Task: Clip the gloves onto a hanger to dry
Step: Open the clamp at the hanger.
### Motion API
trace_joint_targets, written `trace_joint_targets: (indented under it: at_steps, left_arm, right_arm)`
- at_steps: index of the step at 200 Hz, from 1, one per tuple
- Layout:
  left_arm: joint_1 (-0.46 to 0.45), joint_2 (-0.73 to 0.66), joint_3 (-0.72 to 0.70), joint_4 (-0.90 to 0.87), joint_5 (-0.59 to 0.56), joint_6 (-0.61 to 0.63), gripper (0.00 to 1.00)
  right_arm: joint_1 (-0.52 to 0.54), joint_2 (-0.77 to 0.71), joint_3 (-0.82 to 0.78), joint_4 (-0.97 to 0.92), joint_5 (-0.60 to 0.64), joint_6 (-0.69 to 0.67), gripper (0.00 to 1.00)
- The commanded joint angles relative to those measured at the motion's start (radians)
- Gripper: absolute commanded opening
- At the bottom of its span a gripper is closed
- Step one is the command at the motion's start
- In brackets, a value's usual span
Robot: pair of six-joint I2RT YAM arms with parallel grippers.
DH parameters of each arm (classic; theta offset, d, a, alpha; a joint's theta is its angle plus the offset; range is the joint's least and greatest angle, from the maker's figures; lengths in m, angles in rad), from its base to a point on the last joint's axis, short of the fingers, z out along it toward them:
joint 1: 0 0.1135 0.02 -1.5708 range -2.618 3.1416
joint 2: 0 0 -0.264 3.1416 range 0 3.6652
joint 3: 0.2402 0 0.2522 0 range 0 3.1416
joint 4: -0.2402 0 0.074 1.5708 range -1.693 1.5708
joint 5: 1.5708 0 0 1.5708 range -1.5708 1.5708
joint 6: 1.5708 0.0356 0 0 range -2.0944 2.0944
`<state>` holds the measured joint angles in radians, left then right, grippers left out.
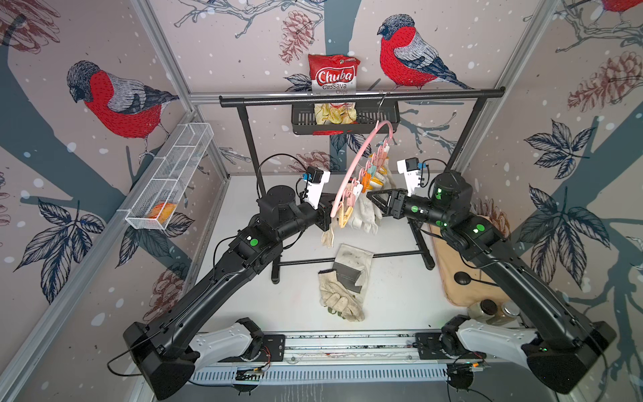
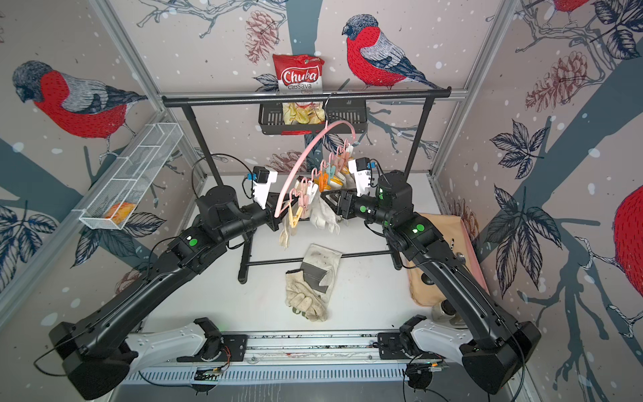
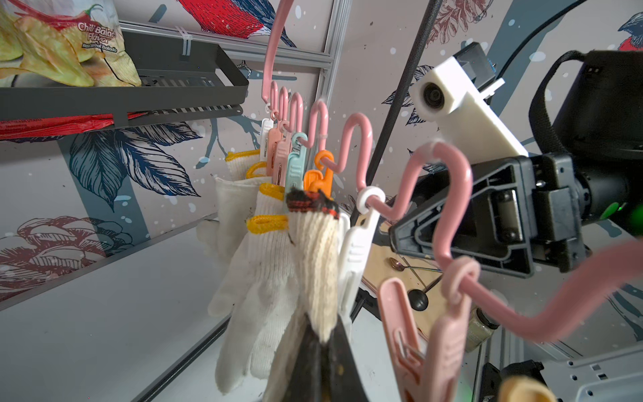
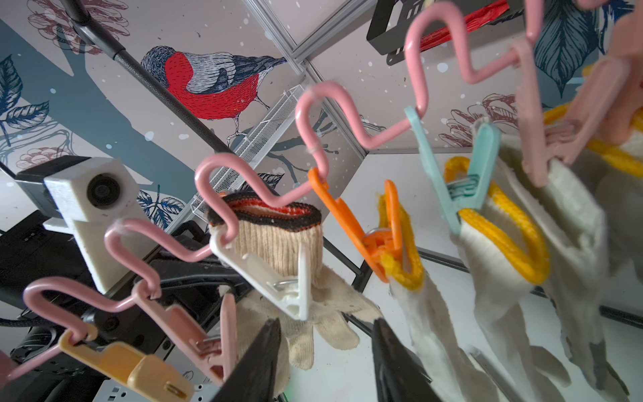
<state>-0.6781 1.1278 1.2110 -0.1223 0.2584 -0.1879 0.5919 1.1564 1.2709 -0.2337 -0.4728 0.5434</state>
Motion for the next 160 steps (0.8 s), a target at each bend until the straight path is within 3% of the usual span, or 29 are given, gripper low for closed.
trace_joint_targets:
  at_steps: [1, 65, 160]
  left_arm:
    - [0.004, 0.001, 0.009, 0.027, 0.009, -0.006, 0.0]
    - [0.005, 0.003, 0.013, 0.028, 0.002, -0.011, 0.0]
    - [0.006, 0.001, 0.013, 0.026, 0.004, -0.017, 0.0]
  right_arm:
    - [0.006, 0.014, 0.016, 0.053, -0.041, -0.028, 0.47]
    - [0.064, 0.074, 0.077, 0.041, -0.043, -0.078, 0.49]
    - [0.034, 0.092, 0.073, 0.049, -0.065, -0.128, 0.57]
